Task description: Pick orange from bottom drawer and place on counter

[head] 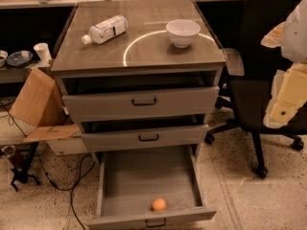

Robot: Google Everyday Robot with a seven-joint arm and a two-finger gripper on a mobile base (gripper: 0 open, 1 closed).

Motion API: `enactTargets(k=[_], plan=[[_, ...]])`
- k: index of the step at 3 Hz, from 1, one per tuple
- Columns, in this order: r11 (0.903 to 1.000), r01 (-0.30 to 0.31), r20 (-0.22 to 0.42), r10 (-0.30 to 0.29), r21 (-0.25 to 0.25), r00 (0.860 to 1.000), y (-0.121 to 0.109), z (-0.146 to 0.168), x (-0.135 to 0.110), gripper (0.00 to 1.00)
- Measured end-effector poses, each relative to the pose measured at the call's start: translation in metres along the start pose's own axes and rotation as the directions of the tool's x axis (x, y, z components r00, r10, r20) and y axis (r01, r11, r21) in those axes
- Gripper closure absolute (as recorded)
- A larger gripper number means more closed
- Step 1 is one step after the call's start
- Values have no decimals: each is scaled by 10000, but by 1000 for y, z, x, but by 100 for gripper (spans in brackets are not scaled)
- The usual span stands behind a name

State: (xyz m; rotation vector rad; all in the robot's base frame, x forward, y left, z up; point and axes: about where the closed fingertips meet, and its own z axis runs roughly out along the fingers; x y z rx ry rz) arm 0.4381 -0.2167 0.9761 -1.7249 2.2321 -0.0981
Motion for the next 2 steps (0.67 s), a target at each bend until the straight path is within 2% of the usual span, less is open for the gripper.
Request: enactTargets(k=[1, 2], plan=[[10000, 39, 25, -39, 31, 10000, 0, 0, -1, 0], [9960, 863, 360, -854, -246, 9957, 1, 23, -9, 0]])
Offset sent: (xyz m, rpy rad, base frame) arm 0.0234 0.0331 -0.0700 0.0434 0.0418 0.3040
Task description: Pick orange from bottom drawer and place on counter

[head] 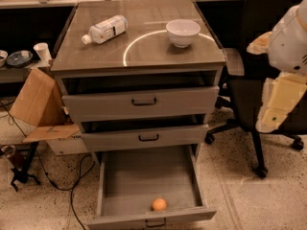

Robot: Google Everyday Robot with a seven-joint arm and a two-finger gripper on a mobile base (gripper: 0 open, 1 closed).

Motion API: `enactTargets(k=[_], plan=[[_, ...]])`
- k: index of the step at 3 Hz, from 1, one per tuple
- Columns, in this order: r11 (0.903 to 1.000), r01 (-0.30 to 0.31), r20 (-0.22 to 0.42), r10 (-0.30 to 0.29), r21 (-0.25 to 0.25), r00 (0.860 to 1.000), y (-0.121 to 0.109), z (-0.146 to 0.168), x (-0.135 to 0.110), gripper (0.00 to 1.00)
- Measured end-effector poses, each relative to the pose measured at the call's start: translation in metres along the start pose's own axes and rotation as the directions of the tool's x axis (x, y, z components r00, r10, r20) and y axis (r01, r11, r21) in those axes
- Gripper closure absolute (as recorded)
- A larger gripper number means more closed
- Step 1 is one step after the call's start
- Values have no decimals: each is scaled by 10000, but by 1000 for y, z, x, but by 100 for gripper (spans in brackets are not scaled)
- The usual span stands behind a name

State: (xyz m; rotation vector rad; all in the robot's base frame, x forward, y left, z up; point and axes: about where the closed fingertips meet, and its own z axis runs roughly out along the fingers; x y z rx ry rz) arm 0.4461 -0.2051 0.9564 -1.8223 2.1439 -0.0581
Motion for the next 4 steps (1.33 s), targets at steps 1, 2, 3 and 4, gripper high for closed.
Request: enactTargets(k=[1, 2, 3, 4], plan=[[9847, 1601, 655, -1557, -693, 9856, -1, 56, -15, 0], [9378, 3277, 1336, -3124, -1143, 9405, 4, 100, -24, 0], [8325, 5161, 2077, -4786, -2016, 8531, 17, 146, -36, 0], [8137, 5474, 2171, -5084, -1957, 8333, 18, 148, -35, 0]])
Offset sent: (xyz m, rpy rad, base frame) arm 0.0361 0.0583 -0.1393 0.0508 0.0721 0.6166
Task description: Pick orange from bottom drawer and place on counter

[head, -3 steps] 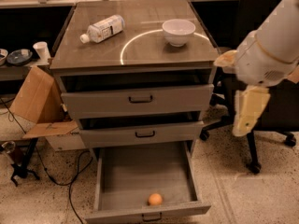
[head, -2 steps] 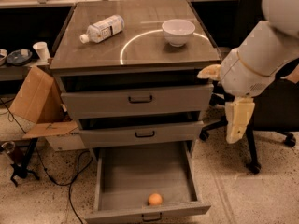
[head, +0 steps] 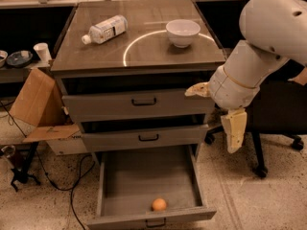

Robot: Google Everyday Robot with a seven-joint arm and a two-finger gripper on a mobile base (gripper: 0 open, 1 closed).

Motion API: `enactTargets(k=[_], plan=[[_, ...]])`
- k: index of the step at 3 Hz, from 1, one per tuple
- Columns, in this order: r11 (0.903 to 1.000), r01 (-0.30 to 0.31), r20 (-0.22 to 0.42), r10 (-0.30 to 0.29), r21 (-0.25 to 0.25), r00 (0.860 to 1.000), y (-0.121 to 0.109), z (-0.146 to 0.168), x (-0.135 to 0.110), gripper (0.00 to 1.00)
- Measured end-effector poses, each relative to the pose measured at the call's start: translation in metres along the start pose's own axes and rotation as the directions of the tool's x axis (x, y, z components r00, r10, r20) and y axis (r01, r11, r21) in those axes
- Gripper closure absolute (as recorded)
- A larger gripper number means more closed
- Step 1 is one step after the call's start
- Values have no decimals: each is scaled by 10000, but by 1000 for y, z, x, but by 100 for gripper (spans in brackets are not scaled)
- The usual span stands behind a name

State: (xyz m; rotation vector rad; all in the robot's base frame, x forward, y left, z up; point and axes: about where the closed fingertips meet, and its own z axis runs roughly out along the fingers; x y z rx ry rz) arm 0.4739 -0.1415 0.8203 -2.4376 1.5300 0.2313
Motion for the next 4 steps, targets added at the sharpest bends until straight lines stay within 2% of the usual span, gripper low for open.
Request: enactTargets(k=[1, 2, 3, 4], plan=[[10000, 4, -1, -4, 3, 10000, 0, 0, 0, 0], [9993, 302, -88, -300, 201, 9995, 3, -5, -4, 0], [9515, 2929, -550, -2987, -944, 9528, 5, 27, -12, 0], [8213, 5071, -200, -5298, -2613, 8479, 5, 78, 4, 0]])
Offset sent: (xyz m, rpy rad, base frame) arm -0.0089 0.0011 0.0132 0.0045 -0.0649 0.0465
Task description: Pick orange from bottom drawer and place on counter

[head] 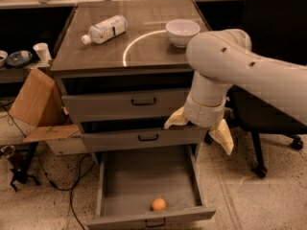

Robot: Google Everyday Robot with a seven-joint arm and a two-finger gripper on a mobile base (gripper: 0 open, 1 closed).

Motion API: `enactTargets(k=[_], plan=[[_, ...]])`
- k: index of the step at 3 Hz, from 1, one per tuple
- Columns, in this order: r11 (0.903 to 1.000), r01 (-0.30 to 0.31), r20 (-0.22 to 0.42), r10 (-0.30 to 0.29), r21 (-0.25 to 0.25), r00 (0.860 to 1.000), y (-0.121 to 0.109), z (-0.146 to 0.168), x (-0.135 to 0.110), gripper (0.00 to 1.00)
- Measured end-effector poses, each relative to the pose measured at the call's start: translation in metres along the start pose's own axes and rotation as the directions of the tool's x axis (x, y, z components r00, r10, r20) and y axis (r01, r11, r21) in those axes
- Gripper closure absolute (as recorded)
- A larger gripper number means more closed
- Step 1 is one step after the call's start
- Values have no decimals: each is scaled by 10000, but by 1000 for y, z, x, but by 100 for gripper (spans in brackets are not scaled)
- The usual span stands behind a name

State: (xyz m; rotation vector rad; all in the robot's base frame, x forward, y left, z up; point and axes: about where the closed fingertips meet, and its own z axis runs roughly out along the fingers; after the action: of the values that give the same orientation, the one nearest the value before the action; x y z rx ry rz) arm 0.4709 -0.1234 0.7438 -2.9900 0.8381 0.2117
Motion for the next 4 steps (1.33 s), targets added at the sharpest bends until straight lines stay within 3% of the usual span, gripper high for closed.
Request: enactTargets(k=[1, 2, 3, 4], plan=[[9758, 1863, 158, -1857, -1143, 9825, -2, 55, 24, 0], [9667, 2193, 259, -2178, -1317, 9756, 0, 68, 30, 0], [9666, 2211, 259, -2196, -1297, 9752, 0, 68, 30, 0], [9412, 3315, 610, -3278, -646, 9428, -27, 106, 38, 0]])
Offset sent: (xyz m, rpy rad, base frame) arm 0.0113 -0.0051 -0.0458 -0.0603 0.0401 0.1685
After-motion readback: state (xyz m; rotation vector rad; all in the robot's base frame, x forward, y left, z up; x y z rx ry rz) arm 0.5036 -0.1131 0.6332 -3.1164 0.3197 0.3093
